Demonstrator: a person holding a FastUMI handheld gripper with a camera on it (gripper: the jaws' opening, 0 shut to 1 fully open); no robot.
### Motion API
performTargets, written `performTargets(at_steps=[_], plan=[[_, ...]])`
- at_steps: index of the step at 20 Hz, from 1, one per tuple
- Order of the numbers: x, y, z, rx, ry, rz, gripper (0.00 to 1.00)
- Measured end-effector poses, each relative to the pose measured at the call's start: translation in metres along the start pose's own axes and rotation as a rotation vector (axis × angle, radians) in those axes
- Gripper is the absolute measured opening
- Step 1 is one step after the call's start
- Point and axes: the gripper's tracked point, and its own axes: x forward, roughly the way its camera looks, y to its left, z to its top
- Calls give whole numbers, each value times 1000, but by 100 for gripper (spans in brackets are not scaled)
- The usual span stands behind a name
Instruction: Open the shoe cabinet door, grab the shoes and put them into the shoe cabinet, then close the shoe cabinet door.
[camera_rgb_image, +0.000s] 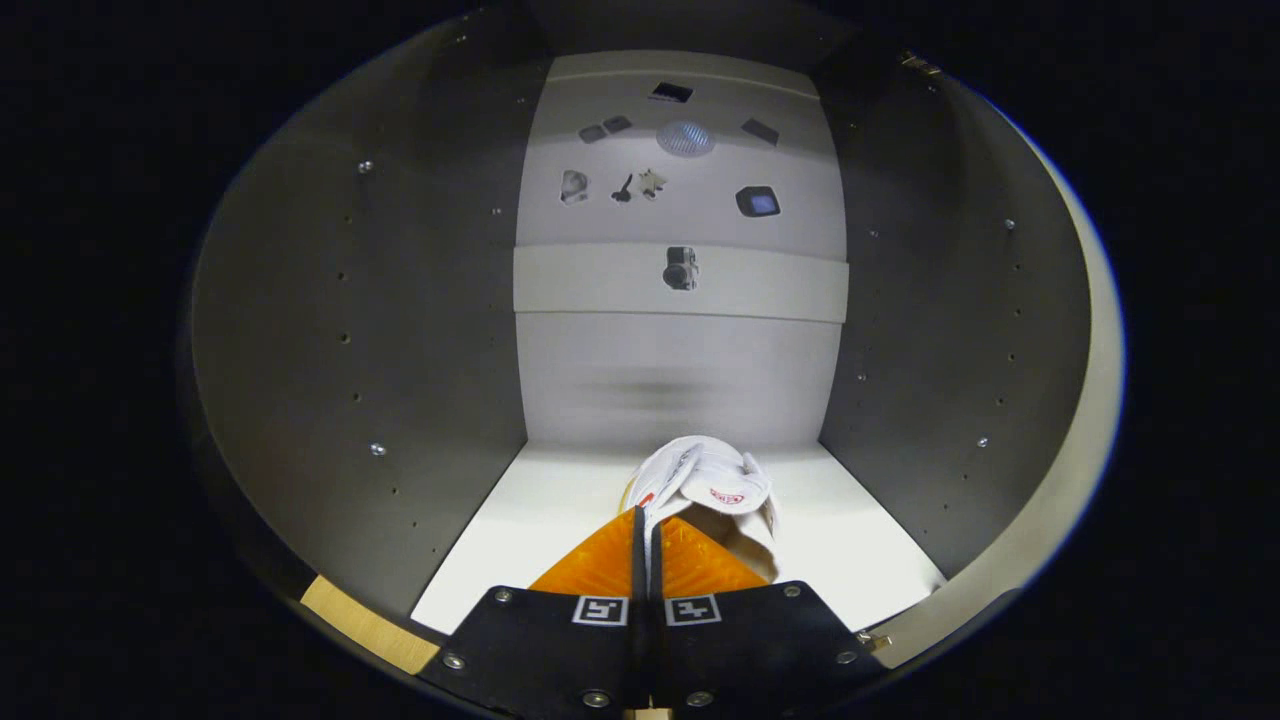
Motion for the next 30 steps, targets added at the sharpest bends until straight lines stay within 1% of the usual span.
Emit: performTargets(at_steps=[1,2,6,9,11,12,14,16,19,20,21,22,25,26,27,28,30], plan=[[3,2,1,0,-1,7,0],[8,0,4,-21,-12,-10,0],[20,3,3,-86,-5,-15,0],[19,1,4,-80,-7,-28,3],[18,2,3,-70,-5,-21,11],[16,1,7,-70,-21,-24,28],[10,2,26,-68,-85,-34,49],[1,3,37,-51,-120,-34,54],[-20,-4,47,-25,-143,-37,59],[-31,-4,50,-18,-151,-35,65],[-43,-4,53,-16,-163,-37,68],[-59,-3,57,-15,-182,-34,73],[-112,-4,64,-37,-236,-59,82],[-131,-3,66,-35,-256,-58,86],[-151,-3,66,-34,-273,-61,87],[-171,-3,67,-24,-289,-56,92],[-208,-4,63,-2,-296,-46,93]])
